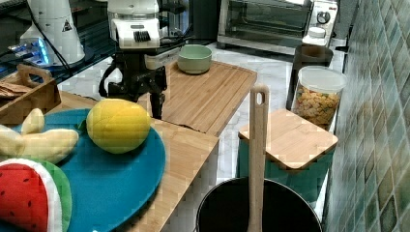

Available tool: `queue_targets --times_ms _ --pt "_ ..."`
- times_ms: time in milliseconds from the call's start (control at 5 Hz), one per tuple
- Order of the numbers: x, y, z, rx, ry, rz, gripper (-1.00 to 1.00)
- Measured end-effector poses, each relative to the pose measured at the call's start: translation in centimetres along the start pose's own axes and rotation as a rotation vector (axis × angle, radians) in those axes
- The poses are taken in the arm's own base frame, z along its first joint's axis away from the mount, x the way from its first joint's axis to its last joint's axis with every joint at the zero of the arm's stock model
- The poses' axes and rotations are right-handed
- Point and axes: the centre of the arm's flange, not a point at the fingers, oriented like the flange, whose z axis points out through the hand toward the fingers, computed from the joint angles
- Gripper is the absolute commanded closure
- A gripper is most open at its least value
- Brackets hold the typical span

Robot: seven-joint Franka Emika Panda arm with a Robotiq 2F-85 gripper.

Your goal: Open the drawer.

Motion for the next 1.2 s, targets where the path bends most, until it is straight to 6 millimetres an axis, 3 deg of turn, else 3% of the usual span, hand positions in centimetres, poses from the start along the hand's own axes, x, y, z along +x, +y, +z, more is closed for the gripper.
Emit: queue_targets --times_ms 400,600,1200 --pt "-1.0 -0.8 -1.3 0.027 0.034 0.091 -1.00" --pt "-1.3 -3.6 -2.1 0.045 0.036 0.157 -1.00" --pt "-1.9 -16.7 -3.2 0.089 0.026 0.079 -1.00"
